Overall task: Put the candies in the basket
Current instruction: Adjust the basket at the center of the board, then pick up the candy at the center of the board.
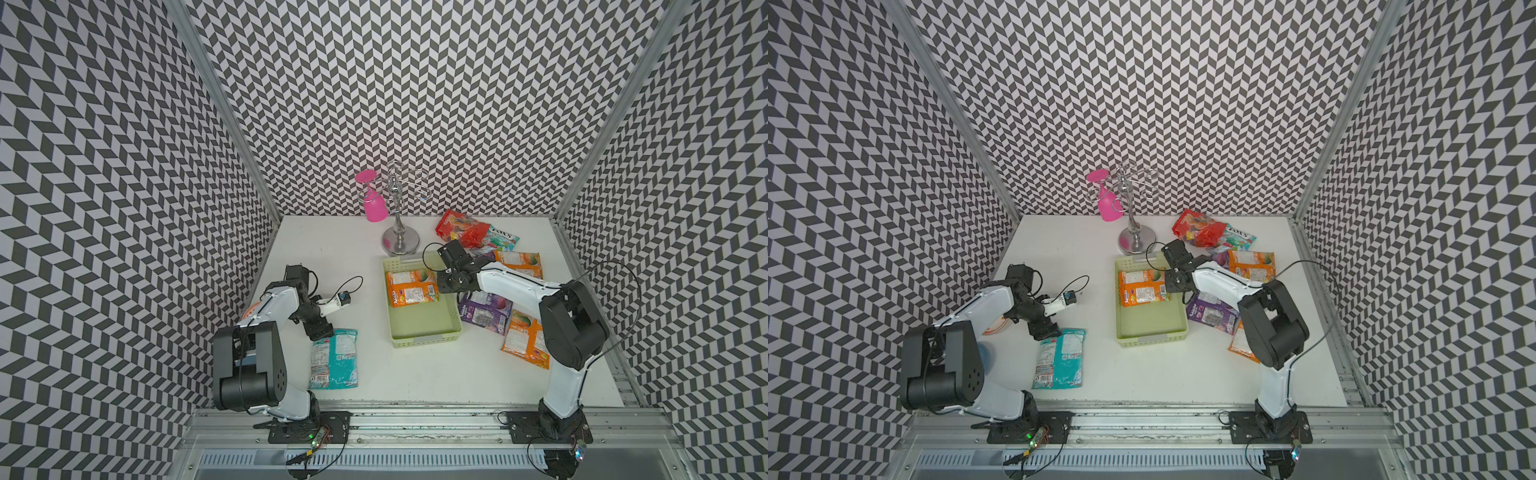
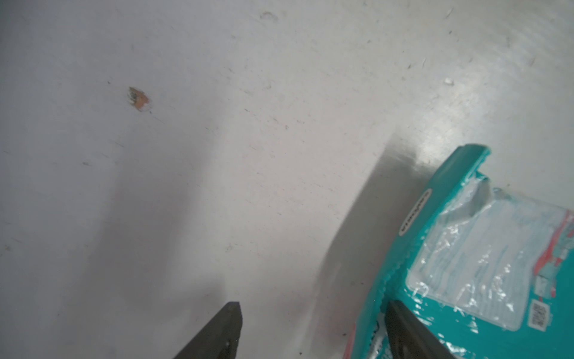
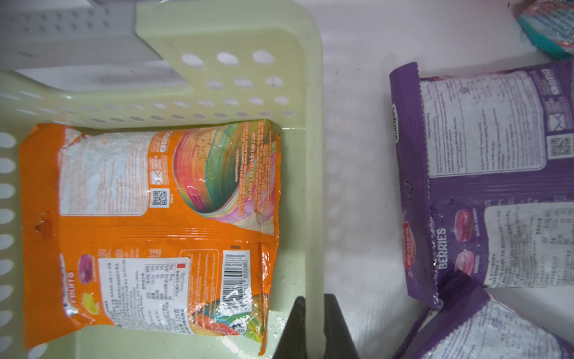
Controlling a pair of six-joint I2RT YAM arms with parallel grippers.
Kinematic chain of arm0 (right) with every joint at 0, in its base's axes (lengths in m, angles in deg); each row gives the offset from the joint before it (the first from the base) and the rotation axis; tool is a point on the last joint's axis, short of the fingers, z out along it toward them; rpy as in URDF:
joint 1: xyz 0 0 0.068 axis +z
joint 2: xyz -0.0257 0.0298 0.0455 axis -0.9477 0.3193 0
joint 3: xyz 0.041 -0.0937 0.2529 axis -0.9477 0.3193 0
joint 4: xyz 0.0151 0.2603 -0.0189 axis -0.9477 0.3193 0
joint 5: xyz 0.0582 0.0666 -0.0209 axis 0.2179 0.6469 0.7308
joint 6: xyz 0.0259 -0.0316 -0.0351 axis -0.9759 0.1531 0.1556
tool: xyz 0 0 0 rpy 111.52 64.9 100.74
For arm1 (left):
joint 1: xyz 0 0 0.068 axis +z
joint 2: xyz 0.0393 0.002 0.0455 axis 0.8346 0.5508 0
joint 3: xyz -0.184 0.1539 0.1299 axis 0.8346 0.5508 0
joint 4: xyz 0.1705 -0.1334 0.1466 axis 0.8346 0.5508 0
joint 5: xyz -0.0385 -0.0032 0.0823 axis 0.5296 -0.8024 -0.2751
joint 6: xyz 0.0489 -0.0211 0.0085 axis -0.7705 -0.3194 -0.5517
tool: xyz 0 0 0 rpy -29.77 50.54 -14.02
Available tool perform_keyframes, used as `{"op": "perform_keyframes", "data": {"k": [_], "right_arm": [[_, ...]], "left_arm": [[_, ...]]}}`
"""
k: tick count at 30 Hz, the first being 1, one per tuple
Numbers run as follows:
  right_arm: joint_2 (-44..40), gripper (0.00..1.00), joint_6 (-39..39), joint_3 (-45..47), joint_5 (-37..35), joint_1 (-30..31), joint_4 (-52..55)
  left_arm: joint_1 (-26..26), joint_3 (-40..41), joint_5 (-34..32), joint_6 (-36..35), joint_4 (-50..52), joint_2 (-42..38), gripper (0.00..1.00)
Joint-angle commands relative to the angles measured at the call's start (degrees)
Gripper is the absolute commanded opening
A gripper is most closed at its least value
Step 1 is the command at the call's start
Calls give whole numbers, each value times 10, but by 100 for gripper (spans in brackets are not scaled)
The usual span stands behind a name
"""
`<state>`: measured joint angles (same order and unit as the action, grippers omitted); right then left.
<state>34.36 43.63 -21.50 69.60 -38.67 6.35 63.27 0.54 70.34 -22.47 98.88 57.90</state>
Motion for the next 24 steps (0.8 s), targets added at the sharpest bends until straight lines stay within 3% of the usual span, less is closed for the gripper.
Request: {"op": "perform_keyframes", "data": {"k": [1,8,14,20,24], "right_arm": [[-5,16,-9,-10,17,2,-14],[-50,41,-1,-9,20,3,-7],[-114,59,8,14,15,-7,5],[-198,77,39,72,28,-15,-10],[-252,83,76,108,75,-14,-48]], "left_arm": [[-8,3,21,3,19,30,70],[-9,2,33,3,24,16,44],[-2,-16,40,11,36,3,0],[11,-62,83,29,49,-35,0],[11,-95,110,43,49,-74,0]]}}
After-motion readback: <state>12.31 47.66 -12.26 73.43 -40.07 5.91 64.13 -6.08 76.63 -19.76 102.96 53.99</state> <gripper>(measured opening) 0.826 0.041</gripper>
